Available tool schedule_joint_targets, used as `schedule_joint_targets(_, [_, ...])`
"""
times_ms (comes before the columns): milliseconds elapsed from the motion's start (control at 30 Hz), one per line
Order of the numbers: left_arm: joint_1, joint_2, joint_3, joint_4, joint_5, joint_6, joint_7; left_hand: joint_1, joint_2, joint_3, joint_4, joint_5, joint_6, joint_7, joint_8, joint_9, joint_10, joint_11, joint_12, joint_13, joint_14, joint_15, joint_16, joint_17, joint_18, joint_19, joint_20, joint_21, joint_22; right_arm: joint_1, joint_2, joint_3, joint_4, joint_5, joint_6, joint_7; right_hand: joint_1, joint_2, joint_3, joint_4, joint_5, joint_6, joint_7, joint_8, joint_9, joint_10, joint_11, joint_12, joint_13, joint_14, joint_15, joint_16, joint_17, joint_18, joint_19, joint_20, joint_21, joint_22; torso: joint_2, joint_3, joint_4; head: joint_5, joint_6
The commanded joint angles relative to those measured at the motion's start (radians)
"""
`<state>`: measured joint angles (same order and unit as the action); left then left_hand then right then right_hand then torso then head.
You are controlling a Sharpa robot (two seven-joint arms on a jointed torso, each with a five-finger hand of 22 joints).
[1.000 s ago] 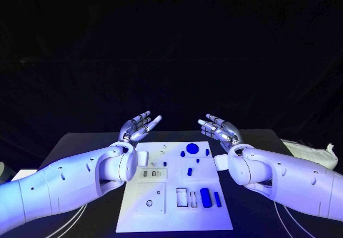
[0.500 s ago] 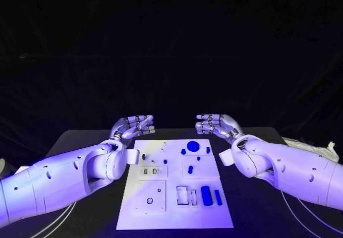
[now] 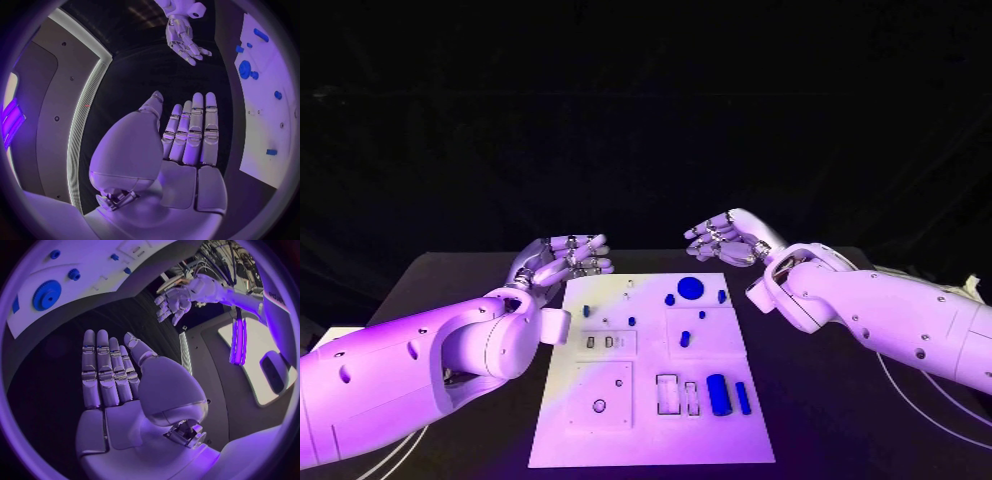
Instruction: Assemble the parts on the task board
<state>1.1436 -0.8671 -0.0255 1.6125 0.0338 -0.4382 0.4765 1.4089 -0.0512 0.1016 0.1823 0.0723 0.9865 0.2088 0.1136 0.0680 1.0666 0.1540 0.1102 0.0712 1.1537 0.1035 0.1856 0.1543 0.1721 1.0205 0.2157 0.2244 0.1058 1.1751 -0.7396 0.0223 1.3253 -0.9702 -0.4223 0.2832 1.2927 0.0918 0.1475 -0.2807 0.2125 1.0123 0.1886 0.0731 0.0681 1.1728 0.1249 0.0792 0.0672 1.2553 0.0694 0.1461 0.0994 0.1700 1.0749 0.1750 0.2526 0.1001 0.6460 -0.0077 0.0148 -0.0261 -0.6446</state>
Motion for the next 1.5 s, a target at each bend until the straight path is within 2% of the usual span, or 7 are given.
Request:
schedule_joint_targets(33, [0.004, -0.014, 0.002, 0.034, 0.005, 0.044, 0.002, -0.004, 0.012, -0.001, -0.008, -0.004, 0.011, 0.000, -0.007, -0.001, 0.013, 0.000, -0.007, -0.001, 0.015, -0.001, -0.002, 0.008, 0.013, 0.015, -0.002, 0.005, -0.001, 0.007, 0.001, 0.001, 0.012, -0.357, 0.069, -0.128, 0.004, -0.041, 0.021, -0.002, -0.013, 0.068, -0.029, 0.002, 0.002, 0.090, -0.037, -0.006, 0.003, 0.148, -0.051, 0.047, 0.041, 0.014, 0.139, -0.061, 0.092, 0.038, 0.036, -0.0051, 0.0127, -0.011, 0.007])
schedule_joint_targets(200, [0.009, -0.045, 0.006, 0.103, 0.038, 0.052, -0.005, -0.005, 0.012, -0.002, -0.010, -0.004, 0.013, -0.001, -0.008, -0.001, 0.015, -0.001, -0.008, -0.001, 0.019, -0.002, -0.002, 0.011, 0.012, 0.018, -0.004, 0.005, -0.002, 0.023, 0.007, 0.004, 0.026, -0.563, 0.134, -0.249, -0.019, -0.064, 0.011, 0.015, -0.034, 0.090, -0.047, -0.001, 0.003, 0.112, -0.056, -0.013, 0.004, 0.249, -0.074, 0.105, 0.090, 0.014, 0.188, -0.087, 0.146, 0.066, 0.066, -0.0122, 0.0211, -0.031, 0.023])
schedule_joint_targets(300, [0.012, -0.057, 0.007, 0.134, 0.052, 0.051, -0.007, -0.006, 0.012, -0.003, -0.011, -0.004, 0.011, 0.000, -0.010, -0.002, 0.013, 0.000, -0.011, -0.001, 0.019, -0.002, -0.004, 0.012, 0.012, 0.018, -0.004, 0.005, -0.002, 0.030, 0.013, 0.004, 0.032, -0.624, 0.152, -0.288, -0.029, -0.074, 0.010, 0.026, -0.051, 0.094, -0.052, -0.006, 0.001, 0.113, -0.061, -0.016, 0.003, 0.256, -0.079, 0.152, 0.136, 0.013, 0.205, -0.097, 0.169, 0.078, 0.083, -0.0155, 0.0239, -0.032, 0.030])
schedule_joint_targets(600, [0.018, -0.069, 0.010, 0.181, 0.064, 0.049, -0.010, -0.010, 0.011, -0.007, -0.015, -0.004, 0.006, 0.003, -0.019, -0.003, 0.006, 0.003, -0.022, -0.003, 0.014, 0.001, -0.014, 0.017, 0.011, 0.018, -0.003, 0.000, -0.005, 0.038, 0.028, 0.005, 0.045, -0.724, 0.217, -0.352, -0.025, -0.094, 0.026, 0.041, -0.051, 0.083, -0.057, -0.009, 0.000, 0.083, -0.057, -0.018, 0.000, 0.249, -0.081, 0.235, 0.232, 0.011, 0.214, -0.103, 0.211, 0.101, 0.114, -0.0220, 0.0355, -0.042, 0.031])
schedule_joint_targets(967, [0.023, -0.081, 0.012, 0.192, 0.066, 0.046, -0.012, -0.012, 0.011, -0.009, -0.017, -0.004, 0.004, 0.005, -0.023, -0.003, 0.002, 0.005, -0.027, -0.004, 0.013, 0.002, -0.018, 0.020, 0.010, 0.017, -0.002, -0.002, -0.007, 0.039, 0.036, 0.005, 0.046, -0.755, 0.246, -0.359, -0.021, -0.106, 0.049, 0.057, -0.049, 0.082, -0.054, -0.008, 0.000, 0.054, -0.053, -0.018, -0.001, 0.238, -0.079, 0.290, 0.301, 0.010, 0.211, -0.104, 0.249, 0.124, 0.129, -0.0264, 0.0383, -0.044, 0.030])
schedule_joint_targets(1167, [0.026, -0.083, 0.012, 0.192, 0.066, 0.045, -0.015, -0.013, 0.011, -0.010, -0.018, -0.004, 0.001, 0.008, -0.026, -0.003, 0.000, 0.007, -0.030, -0.004, 0.013, 0.003, -0.020, 0.022, 0.010, 0.017, -0.001, -0.003, -0.008, 0.039, 0.042, 0.005, 0.045, -0.760, 0.250, -0.356, -0.018, -0.107, 0.064, 0.066, -0.049, 0.084, -0.053, -0.008, 0.001, 0.045, -0.051, -0.017, -0.002, 0.234, -0.079, 0.310, 0.329, 0.010, 0.207, -0.104, 0.266, 0.134, 0.134, -0.0268, 0.0379, -0.043, 0.036])
schedule_joint_targets(1500, [0.029, -0.086, 0.012, 0.191, 0.066, 0.045, -0.021, -0.015, 0.011, -0.012, -0.021, -0.004, -0.001, 0.012, -0.029, -0.003, -0.003, 0.010, -0.035, -0.004, 0.012, 0.005, -0.024, 0.025, 0.010, 0.017, 0.000, -0.006, -0.010, 0.039, 0.058, 0.005, 0.033, -0.759, 0.264, -0.342, -0.014, -0.115, 0.111, 0.093, -0.056, 0.087, -0.051, -0.008, 0.001, 0.036, -0.050, -0.017, -0.003, 0.234, -0.078, 0.378, 0.401, 0.010, 0.202, -0.104, 0.321, 0.168, 0.140, -0.0277, 0.0404, -0.043, 0.032])
